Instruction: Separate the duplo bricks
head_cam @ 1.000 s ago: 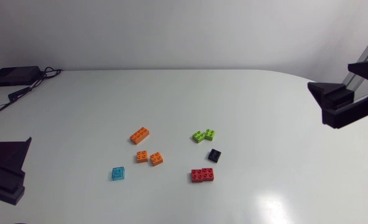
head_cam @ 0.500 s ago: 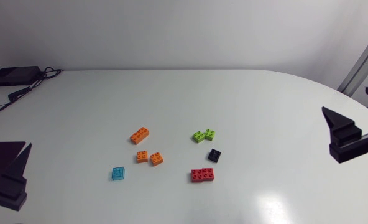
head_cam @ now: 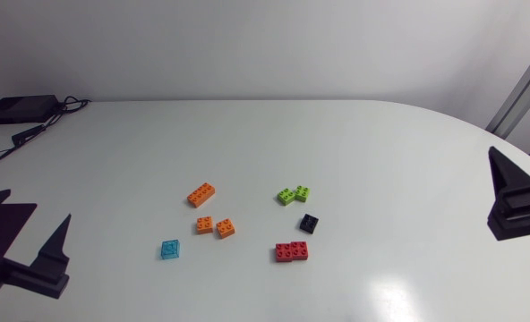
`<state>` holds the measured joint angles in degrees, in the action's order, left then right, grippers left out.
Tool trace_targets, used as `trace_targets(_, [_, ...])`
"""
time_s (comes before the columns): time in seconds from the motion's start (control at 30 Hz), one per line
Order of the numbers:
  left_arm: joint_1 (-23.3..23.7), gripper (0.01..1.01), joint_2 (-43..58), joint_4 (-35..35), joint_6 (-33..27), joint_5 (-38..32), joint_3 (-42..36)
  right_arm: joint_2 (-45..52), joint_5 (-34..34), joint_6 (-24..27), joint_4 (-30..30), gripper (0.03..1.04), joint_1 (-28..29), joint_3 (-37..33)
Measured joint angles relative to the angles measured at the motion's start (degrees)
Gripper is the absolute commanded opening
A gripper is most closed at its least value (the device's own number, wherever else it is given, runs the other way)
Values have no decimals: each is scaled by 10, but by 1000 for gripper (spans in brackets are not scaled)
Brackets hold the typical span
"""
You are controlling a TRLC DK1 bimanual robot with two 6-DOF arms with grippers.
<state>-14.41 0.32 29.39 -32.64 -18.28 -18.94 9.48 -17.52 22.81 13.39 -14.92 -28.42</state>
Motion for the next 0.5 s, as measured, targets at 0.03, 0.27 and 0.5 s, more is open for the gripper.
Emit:
trace_targets(0.03, [2, 987, 0, -8, -4, 0, 5, -4, -1, -5, -9, 997, 0, 6])
trace_targets(0.27, [9, 987, 0, -55, -22, -2, 57, -24, -1, -9, -53, 997, -3, 83])
trace_targets(0.5, [10, 987, 0, -134, -45, -12, 106, -45, 4, -7, -77, 997, -20, 121])
